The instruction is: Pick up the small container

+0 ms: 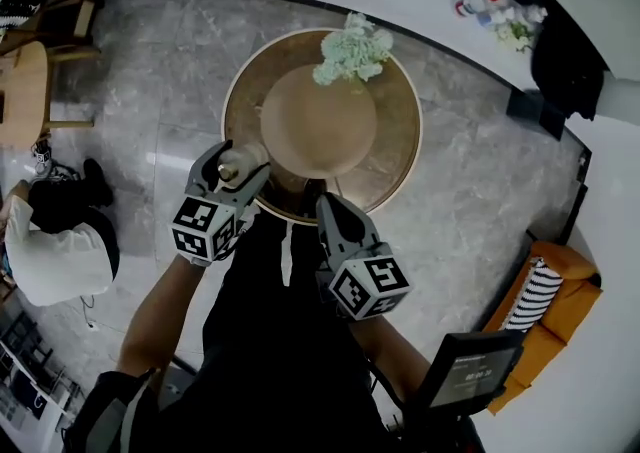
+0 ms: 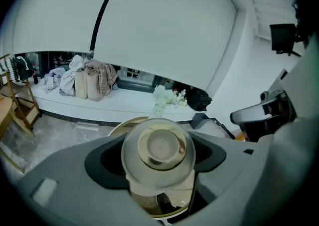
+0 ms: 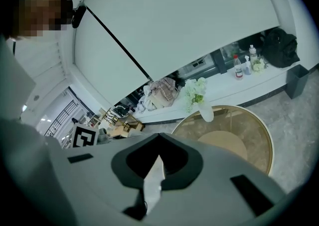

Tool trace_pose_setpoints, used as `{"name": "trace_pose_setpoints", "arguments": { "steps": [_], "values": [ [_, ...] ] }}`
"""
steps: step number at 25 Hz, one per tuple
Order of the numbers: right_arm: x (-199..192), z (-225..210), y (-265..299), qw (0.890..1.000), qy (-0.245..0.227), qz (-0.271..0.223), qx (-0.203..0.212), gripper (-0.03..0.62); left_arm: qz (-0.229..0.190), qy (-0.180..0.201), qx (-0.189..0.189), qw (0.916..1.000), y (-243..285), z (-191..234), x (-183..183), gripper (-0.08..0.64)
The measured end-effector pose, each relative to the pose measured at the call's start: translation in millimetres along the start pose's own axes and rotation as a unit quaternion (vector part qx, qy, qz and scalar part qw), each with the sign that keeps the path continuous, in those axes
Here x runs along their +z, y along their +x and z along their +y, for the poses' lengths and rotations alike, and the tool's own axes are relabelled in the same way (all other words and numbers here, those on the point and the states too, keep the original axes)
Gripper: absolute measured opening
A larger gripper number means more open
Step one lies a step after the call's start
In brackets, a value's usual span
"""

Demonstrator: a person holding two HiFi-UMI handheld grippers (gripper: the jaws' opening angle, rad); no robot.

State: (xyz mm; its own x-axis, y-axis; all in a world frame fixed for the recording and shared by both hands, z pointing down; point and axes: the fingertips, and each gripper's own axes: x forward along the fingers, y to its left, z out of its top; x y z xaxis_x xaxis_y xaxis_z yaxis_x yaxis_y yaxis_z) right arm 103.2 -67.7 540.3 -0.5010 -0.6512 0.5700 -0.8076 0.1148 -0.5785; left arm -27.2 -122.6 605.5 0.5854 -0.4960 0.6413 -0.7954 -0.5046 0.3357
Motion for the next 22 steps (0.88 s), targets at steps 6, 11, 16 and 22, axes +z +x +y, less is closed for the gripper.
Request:
{"name": "trace_pose_setpoints", "arguments": {
  "steps": [6,11,16,22],
  "values": [
    [15.9,18.8,-26.6,1.0,-0.007,-0.017,0.01,-0.002,-0.042,0.006,-0.015,0.999,-55.3,-37.9,38.5,0.337],
    [24.9,31.4,-46.2,0.999,-0.016,-0.028,0.016,-0.002,-0.065,0.001,-0.023,0.9976,-89.5,-60.8,60.9,0.337],
    [31.2,46.2,-66.5,0.998,-0.034,-0.035,0.029,-0.002,-0.08,0.003,-0.029,0.9964,-116.5,-84.2,70.8,0.337],
    [40.9,70.3,-80.9,0.996,-0.065,-0.045,0.041,-0.002,-0.107,-0.004,-0.031,0.9937,-152.1,-100.4,82.3,0.337]
  ]
}}
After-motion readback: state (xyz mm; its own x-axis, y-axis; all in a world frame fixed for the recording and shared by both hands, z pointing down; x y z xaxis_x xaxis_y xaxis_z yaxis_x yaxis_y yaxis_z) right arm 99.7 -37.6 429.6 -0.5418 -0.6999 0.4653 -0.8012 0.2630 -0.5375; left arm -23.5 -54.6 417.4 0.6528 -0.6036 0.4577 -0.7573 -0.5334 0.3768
